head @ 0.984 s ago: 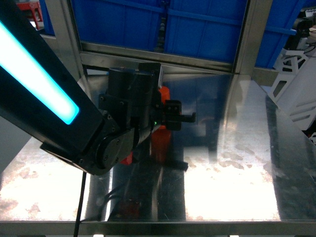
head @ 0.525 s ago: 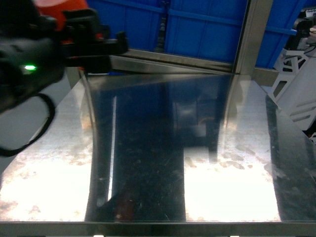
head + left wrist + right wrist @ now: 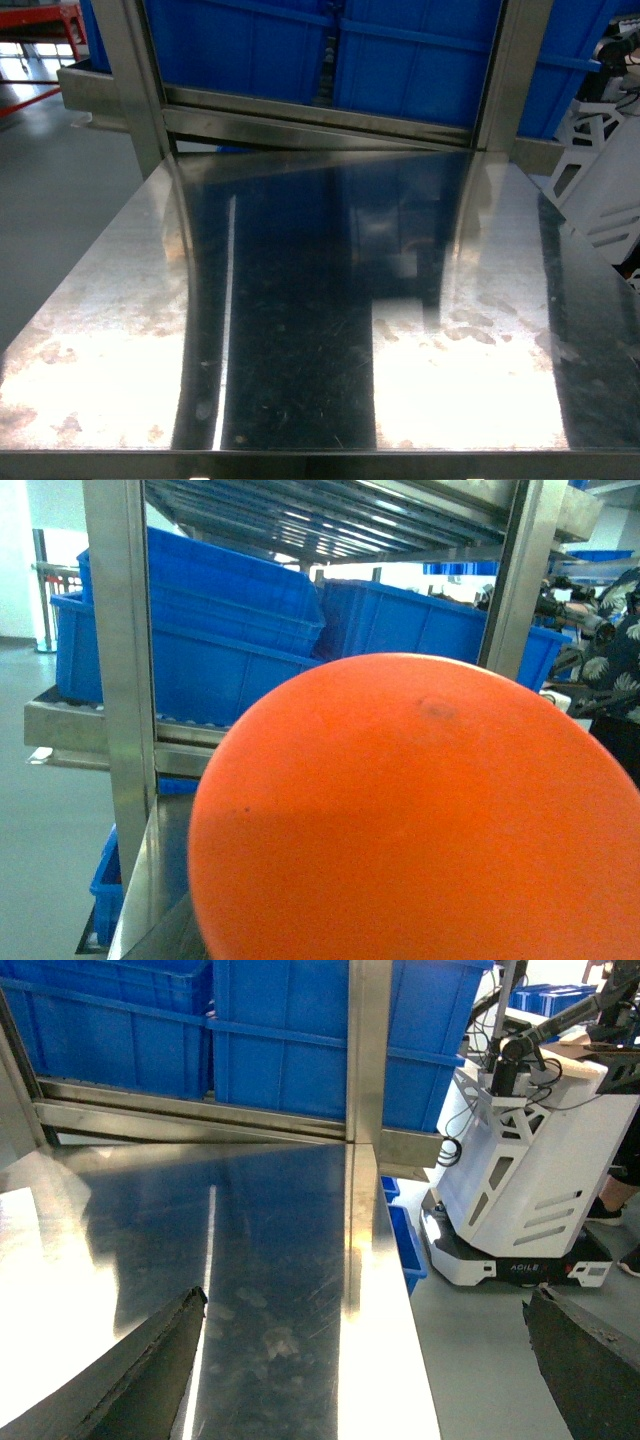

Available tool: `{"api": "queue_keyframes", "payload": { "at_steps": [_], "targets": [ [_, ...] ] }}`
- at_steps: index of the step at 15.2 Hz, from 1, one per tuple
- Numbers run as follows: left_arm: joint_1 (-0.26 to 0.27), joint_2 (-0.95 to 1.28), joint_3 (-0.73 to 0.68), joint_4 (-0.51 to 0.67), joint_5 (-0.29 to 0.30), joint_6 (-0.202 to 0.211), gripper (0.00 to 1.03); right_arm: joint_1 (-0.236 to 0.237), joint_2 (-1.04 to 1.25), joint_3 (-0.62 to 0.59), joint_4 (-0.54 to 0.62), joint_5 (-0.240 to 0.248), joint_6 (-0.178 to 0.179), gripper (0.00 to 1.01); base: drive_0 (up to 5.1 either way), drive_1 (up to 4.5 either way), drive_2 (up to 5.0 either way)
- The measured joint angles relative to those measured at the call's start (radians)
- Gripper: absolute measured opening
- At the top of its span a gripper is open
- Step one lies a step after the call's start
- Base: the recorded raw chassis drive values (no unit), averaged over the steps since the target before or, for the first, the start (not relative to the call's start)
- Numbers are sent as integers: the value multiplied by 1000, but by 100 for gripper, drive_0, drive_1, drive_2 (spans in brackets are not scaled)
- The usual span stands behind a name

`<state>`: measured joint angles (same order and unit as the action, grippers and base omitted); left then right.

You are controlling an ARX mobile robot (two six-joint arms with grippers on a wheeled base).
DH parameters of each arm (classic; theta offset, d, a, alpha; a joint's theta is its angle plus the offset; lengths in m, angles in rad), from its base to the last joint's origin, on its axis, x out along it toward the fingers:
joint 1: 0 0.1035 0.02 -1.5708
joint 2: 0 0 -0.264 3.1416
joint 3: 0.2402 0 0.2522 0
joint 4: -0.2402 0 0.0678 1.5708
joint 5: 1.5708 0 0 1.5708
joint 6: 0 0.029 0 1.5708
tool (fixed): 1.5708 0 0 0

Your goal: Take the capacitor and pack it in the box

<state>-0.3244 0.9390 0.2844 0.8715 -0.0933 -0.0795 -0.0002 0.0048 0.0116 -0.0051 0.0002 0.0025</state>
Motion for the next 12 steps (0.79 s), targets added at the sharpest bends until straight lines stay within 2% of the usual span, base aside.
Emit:
{"api": "queue_keyframes", "payload": {
  "at_steps": [1, 2, 3, 4, 6, 12],
  "targets": [
    [0, 2, 0, -6, -2, 1, 44, 0, 0, 0, 0, 0, 0, 98, 0, 0, 0],
    [-12, -64, 30, -211, -123, 32, 44, 0, 0, 0, 0, 0, 0, 98, 0, 0, 0],
    [14, -132, 18, -325, -184, 50, 44, 0, 0, 0, 0, 0, 0, 98, 0, 0, 0],
    [58, -179, -26, -362, -183, 59, 44, 0, 0, 0, 0, 0, 0, 98, 0, 0, 0],
    [110, -237, -99, -381, -126, 62, 44, 0, 0, 0, 0, 0, 0, 98, 0, 0, 0],
    [234, -436, -206, -462, 2, 62, 44, 0, 0, 0, 0, 0, 0, 98, 0, 0, 0]
  ]
}}
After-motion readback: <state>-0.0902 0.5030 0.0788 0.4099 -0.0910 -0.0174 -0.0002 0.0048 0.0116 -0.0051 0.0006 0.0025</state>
